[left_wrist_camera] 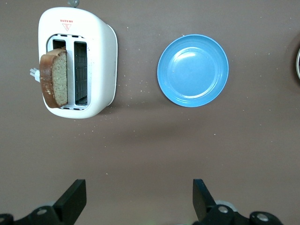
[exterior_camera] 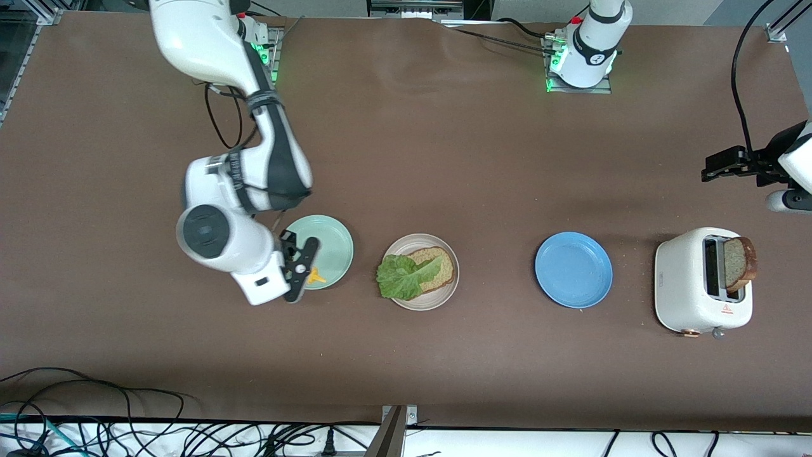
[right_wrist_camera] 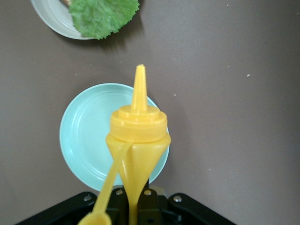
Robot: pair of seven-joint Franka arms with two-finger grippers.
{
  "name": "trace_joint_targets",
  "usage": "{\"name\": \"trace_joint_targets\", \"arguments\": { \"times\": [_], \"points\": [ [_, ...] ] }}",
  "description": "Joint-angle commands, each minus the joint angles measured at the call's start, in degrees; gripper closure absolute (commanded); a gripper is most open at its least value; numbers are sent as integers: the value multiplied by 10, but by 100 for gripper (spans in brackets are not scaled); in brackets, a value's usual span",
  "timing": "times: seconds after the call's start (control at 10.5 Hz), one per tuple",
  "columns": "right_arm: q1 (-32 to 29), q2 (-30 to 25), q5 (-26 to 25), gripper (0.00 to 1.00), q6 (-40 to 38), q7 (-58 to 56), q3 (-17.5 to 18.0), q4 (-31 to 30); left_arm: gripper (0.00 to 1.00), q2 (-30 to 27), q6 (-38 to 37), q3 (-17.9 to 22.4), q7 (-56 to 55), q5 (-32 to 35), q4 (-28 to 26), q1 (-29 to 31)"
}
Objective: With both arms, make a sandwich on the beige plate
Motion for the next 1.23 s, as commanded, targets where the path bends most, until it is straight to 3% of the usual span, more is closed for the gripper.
{"name": "trace_joint_targets", "arguments": {
  "times": [0.0, 0.38, 1.14],
  "points": [
    [-34, -24, 59, 100, -51, -65, 11, -2, 0, 9, 5, 1, 10, 16, 13, -1],
    [-137, -31, 199, 100, -131, -210, 14, -11, 0, 12, 9, 1, 10, 16, 13, 4],
    [-301, -6, 402, 100, -275, -617, 18, -130, 0, 73, 75, 7, 11, 74, 14, 19]
  ]
}}
